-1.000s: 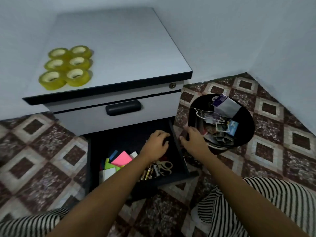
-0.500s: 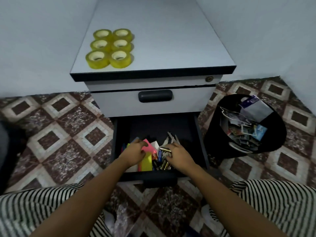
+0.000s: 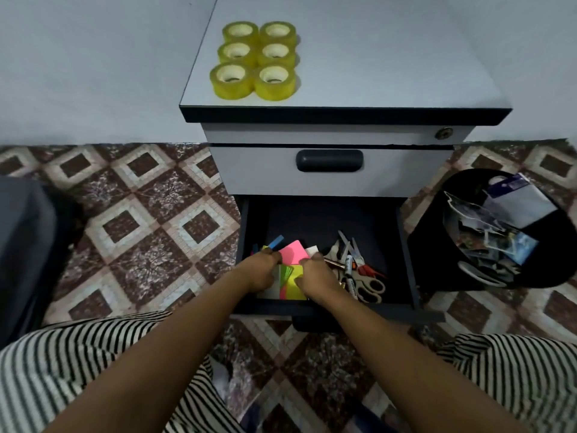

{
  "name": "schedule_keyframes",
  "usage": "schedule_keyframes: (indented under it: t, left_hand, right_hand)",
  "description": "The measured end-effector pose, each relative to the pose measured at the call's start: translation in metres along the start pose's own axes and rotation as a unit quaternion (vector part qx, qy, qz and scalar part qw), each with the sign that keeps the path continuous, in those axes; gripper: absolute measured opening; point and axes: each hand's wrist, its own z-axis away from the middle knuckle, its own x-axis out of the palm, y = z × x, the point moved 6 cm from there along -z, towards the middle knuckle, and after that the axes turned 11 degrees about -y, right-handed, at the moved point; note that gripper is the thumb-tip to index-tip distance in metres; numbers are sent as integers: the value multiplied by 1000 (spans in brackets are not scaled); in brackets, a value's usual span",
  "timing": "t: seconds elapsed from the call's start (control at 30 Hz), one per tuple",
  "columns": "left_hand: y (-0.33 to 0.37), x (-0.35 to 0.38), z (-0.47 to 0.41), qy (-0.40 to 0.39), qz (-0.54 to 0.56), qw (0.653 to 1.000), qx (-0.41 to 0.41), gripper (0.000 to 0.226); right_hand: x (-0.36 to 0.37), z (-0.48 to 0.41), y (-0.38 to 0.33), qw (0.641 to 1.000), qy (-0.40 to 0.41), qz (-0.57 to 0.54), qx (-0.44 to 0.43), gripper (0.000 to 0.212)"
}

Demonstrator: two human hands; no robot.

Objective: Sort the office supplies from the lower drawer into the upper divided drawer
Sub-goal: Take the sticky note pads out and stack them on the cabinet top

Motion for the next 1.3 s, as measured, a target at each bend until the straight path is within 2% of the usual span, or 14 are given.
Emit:
schedule_keyframes:
  t: [0.13,0.27,0.37,0.5,0.63,0.7,0.83,1.03,1.13,1.3]
  left_hand:
    - [-1,-3,-1,20,5,1000,-12,38]
    - [1,-11,1,35,29,999,-5,33]
    - [3,-12,3,35,43,998,5,28]
    - [4,-8,5,13,58,998,14,21]
    - [7,-12,9,25,87,996,27,24]
    - [9,-19,12,45,132,990,35,26]
    - [13,-37,19,89,252,962,49,19]
    - [39,-60,33,99,416,902,59,18]
    - [59,-76,43,99,466,875,82,9]
    - [97,-109,67,85,526,836,133,8]
  right_hand:
    - [-4,1,2,997,28,-70,16,36]
    - [-4,-1,3,991,19,-132,19,28]
    - [-1,-2,8,982,20,-182,34,32]
    - [2,-1,12,985,15,-164,50,5]
    - [-3,4,9,985,20,-166,33,13]
    - [-4,4,10,979,33,-201,26,9]
    - [-17,13,21,959,64,-274,29,25]
    - [-61,37,49,909,131,-396,14,8]
    - [-86,54,60,897,144,-417,-6,11]
    - [-138,102,61,883,168,-435,-41,17]
